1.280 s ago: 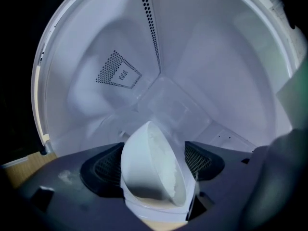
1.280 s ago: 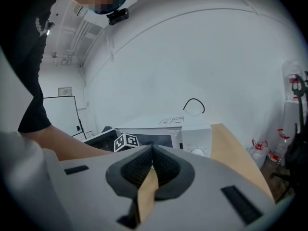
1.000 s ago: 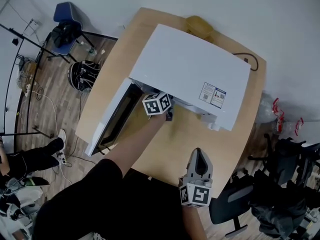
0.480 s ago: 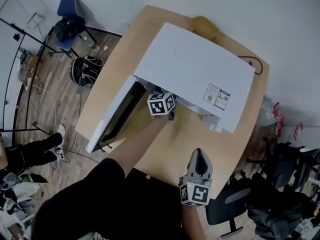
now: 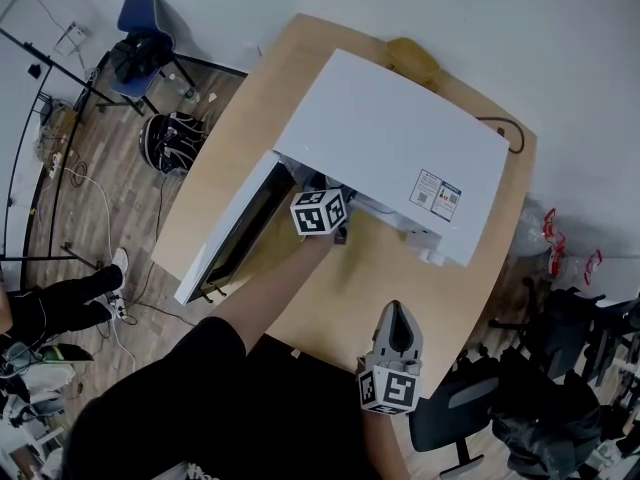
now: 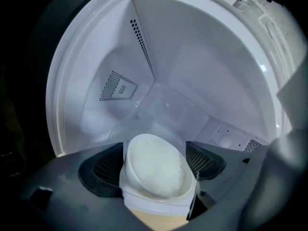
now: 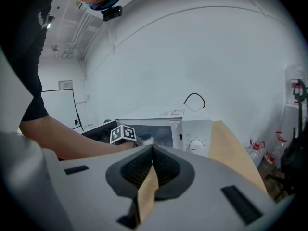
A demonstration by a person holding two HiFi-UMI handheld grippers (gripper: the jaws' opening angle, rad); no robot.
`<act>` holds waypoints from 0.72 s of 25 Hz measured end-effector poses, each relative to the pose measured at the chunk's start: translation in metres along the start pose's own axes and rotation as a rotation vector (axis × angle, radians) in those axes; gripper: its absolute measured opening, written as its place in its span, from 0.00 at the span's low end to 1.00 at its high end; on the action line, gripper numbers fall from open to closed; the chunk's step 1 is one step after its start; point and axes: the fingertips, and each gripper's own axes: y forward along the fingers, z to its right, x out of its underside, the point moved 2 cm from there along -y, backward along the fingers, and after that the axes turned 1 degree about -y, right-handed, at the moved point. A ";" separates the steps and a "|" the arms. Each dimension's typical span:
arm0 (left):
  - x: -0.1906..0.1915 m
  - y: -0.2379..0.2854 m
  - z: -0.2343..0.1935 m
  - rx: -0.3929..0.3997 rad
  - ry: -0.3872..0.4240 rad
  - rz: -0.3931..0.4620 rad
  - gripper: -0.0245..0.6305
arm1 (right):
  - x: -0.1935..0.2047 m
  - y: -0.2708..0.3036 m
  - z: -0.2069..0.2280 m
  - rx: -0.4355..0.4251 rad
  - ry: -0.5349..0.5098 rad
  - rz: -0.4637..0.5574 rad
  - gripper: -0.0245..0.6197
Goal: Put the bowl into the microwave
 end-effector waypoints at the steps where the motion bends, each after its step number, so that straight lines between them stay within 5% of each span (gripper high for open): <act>1: 0.000 -0.004 0.000 0.005 -0.003 0.001 0.61 | -0.001 -0.001 -0.001 0.002 -0.001 0.002 0.13; 8: 0.006 -0.046 0.007 0.039 0.010 -0.011 0.61 | -0.003 -0.012 -0.003 0.013 0.005 0.019 0.13; 18: 0.032 -0.084 0.014 0.015 0.281 -0.118 0.60 | -0.019 -0.034 0.008 0.071 -0.033 0.065 0.13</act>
